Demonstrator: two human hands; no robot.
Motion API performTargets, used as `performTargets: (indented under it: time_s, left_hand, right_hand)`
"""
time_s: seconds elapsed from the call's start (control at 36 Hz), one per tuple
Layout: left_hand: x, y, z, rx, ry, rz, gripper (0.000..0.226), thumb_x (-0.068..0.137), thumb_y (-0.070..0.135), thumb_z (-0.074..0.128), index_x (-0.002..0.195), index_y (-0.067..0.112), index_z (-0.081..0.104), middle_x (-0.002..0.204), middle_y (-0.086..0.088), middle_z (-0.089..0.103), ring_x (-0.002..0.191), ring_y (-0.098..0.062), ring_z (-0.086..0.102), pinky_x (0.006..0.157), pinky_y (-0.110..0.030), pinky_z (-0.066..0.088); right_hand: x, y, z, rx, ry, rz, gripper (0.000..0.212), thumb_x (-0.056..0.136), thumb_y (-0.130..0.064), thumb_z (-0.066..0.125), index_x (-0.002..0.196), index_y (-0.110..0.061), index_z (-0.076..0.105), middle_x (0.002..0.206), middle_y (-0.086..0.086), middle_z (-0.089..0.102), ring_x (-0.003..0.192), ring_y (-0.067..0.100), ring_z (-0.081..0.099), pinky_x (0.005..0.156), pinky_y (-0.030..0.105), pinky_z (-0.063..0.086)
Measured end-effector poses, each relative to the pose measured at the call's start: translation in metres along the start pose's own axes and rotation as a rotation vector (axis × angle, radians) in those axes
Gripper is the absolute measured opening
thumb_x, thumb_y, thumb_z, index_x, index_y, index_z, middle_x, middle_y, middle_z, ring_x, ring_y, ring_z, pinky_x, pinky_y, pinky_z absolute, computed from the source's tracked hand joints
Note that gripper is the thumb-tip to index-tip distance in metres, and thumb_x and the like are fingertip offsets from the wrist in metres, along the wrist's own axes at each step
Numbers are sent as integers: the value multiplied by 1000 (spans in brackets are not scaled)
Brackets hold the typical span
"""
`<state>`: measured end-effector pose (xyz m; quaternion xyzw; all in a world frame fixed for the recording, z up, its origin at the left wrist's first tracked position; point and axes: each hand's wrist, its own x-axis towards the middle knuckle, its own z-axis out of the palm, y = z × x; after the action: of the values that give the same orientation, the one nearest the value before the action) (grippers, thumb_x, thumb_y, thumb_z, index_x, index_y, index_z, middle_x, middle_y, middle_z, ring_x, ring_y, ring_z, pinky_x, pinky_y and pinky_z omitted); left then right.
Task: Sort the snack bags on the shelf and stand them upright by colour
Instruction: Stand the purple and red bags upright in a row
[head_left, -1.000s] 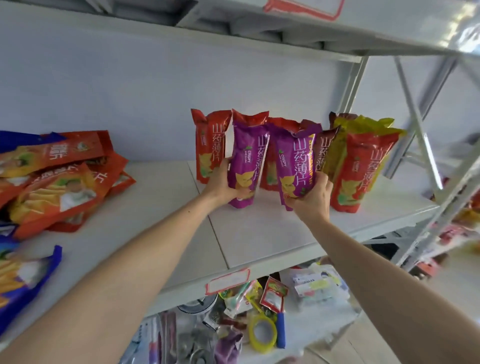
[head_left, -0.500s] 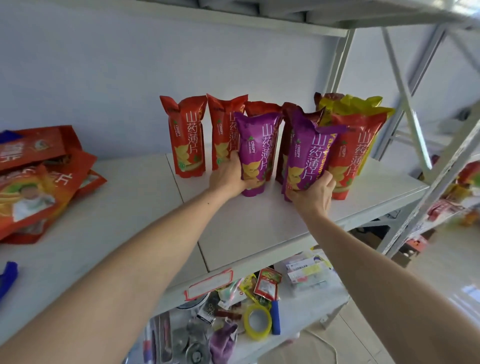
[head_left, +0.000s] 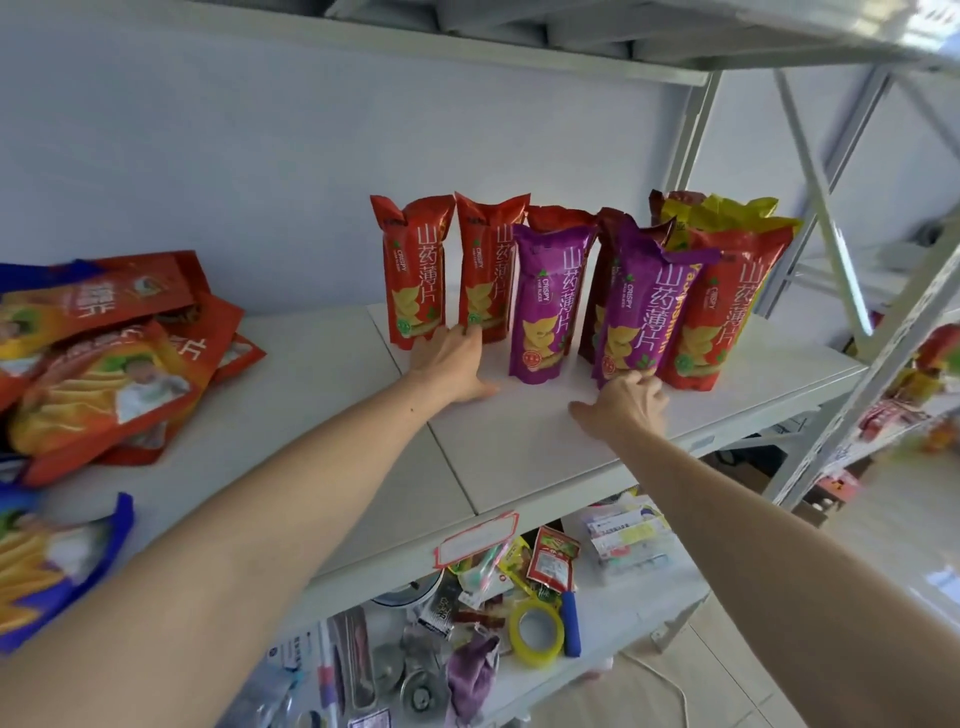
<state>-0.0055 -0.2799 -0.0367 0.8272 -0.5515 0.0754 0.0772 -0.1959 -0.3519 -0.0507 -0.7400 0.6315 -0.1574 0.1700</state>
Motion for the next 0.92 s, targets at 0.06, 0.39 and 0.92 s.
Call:
performTargets:
  time_s: [0.06,0.39,0.92]
  left_hand:
    - [-10,-15,-8,32,6,-13,78,79,59,68,134,13,40,130,-8,54,114,-26,55,88,-40,51]
    - [-92,-173,-67,225,36,-145,71,77,59,67,126,12,46,134,-11,53,126,-30,45,100,-43,40]
    - [-166,-328,-93,213,-98,-384,94,84,79,31,155,21,11,163,-5,9,149,-30,11,116,-58,18]
  right_hand:
    - [-15,-17,0,-75,9,-75,90,83,-51,68,146,-2,25,145,18,31,134,36,32,106,43,36]
    - [-105,-178,42,-197,-75,-531,82,84,-51,67,143,-7,31,142,13,38,133,34,36,100,44,41]
    - [-129,-305,97,-251,-2,-918,60,94,-58,43,134,-13,43,134,11,48,124,34,44,95,45,40]
